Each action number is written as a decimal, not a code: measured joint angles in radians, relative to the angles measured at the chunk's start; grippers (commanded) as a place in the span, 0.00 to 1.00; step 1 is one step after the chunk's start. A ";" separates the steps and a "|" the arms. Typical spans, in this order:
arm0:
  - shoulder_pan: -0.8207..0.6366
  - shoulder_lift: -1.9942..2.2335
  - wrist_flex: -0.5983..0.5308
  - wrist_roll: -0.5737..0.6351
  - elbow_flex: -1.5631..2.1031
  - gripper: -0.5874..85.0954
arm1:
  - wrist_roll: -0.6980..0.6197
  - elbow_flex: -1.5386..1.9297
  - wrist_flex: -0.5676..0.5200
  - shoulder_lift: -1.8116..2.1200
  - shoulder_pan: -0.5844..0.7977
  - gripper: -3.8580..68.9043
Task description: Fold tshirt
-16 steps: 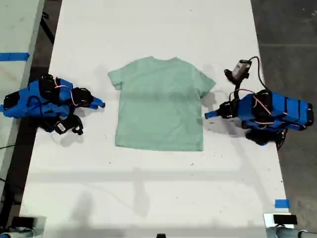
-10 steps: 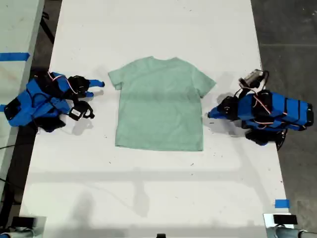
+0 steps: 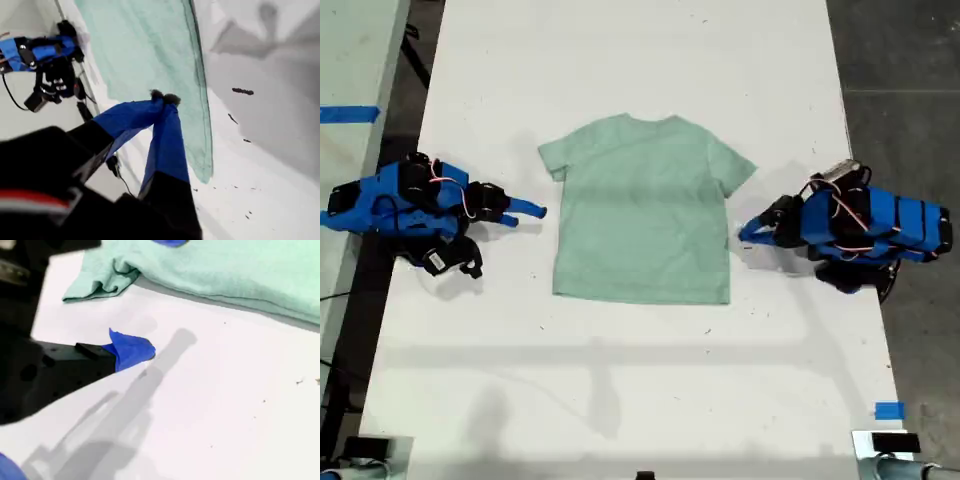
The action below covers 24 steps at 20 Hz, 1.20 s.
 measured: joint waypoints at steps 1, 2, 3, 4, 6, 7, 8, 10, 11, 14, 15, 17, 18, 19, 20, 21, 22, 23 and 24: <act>-0.025 0.000 0.000 -0.020 0.000 0.01 | -0.061 0.000 0.005 0.000 -0.044 0.03; -0.048 0.000 0.000 -0.023 0.000 0.01 | -0.109 0.000 0.006 0.000 -0.052 0.05; -0.037 0.000 -0.008 -0.018 0.000 0.01 | -0.143 0.000 0.006 0.000 -0.043 0.04; -0.028 -0.002 -0.011 -0.025 -0.002 0.01 | -0.156 -0.002 0.015 0.000 -0.052 0.03; -0.028 -0.005 -0.015 -0.041 -0.002 0.01 | -0.195 -0.031 0.040 -0.017 -0.057 0.03; -0.040 -0.009 -0.020 -0.046 -0.005 0.01 | -0.215 -0.066 0.057 -0.005 -0.054 0.03; -0.054 -0.038 -0.025 -0.049 -0.025 0.01 | -0.249 -0.100 0.072 -0.002 -0.043 0.03; -0.081 -0.172 -0.040 -0.049 -0.115 0.01 | -0.322 -0.183 0.100 -0.064 0.015 0.03; -0.094 -0.287 -0.025 -0.046 -0.192 0.01 | -0.371 -0.244 0.114 -0.130 0.055 0.03; -0.161 -0.661 0.002 0.041 -0.491 0.01 | -0.518 -0.466 0.160 -0.396 0.170 0.03; -0.196 -0.742 0.015 0.089 -0.581 0.01 | -0.580 -0.540 0.175 -0.494 0.230 0.03; -0.273 -0.884 0.077 0.176 -0.758 0.01 | -0.704 -0.689 0.224 -0.640 0.339 0.03; -0.310 -0.939 0.104 0.219 -0.841 0.01 | -0.767 -0.761 0.244 -0.719 0.396 0.03; -0.345 -0.985 0.115 0.253 -0.910 0.01 | -0.827 -0.834 0.258 -0.801 0.446 0.03; -0.387 -1.029 0.152 0.301 -0.973 0.01 | -0.877 -0.899 0.265 -0.876 0.485 0.03; -0.431 -1.078 0.169 0.337 -1.037 0.01 | -0.928 -0.963 0.272 -0.953 0.528 0.03; -0.476 -1.134 0.198 0.380 -1.100 0.01 | -0.971 -1.028 0.279 -1.014 0.569 0.03; -0.517 -1.189 0.219 0.422 -1.173 0.01 | -1.012 -1.094 0.291 -1.074 0.609 0.04; -0.557 -1.250 0.249 0.462 -1.246 0.01 | -1.045 -1.160 0.305 -1.129 0.641 0.04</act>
